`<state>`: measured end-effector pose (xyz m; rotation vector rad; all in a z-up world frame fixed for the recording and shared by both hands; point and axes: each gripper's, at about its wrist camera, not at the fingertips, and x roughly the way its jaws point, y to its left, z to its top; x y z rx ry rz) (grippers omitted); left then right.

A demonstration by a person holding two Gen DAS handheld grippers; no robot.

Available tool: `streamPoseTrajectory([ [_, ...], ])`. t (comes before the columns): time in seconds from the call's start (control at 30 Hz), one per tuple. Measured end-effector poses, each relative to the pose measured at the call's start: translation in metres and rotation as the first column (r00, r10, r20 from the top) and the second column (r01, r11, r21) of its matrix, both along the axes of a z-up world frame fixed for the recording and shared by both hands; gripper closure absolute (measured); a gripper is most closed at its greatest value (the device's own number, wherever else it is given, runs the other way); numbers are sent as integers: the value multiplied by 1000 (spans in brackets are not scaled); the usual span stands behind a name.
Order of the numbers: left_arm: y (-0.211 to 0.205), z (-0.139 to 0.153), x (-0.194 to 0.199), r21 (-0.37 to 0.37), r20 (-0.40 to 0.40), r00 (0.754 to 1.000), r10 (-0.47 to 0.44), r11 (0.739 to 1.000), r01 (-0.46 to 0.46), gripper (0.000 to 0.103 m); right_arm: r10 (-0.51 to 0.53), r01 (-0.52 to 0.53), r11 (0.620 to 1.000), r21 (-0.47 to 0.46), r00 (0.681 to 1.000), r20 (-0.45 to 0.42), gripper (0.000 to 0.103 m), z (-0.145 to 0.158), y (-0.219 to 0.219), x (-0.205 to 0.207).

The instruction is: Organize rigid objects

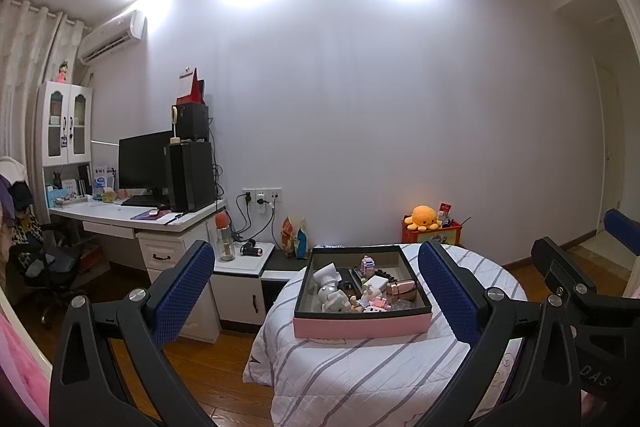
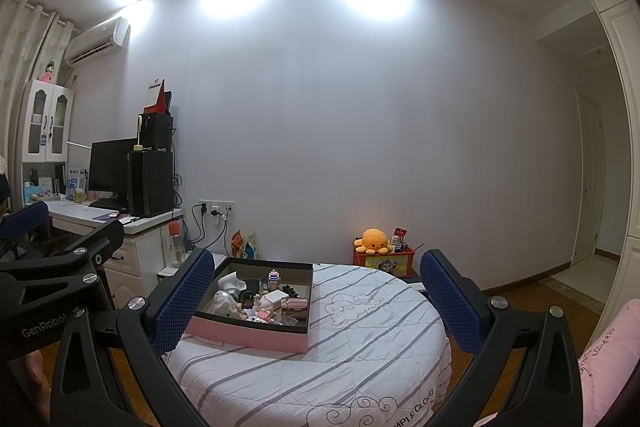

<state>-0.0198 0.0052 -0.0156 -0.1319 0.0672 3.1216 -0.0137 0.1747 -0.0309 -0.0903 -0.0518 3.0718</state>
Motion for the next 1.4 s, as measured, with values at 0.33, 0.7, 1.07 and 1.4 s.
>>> streamPoseTrajectory([
  [0.33,1,0,2,-17,-24,1000,10,1000,-11,0,-5,5,1000,1,1000,6,0,0,-1,-2],
  [0.7,0,-1,2,-14,-16,1000,10,1000,-10,0,-2,2,1000,3,1000,12,0,-1,0,-4],
  [1.07,-2,-1,6,-18,-20,1000,19,1000,-19,0,2,-2,1000,2,1000,13,0,-2,-1,-3],
  [1.4,-1,0,6,-15,-19,1000,14,1000,-14,0,-1,0,1000,5,1000,10,0,-3,1,-1],
])
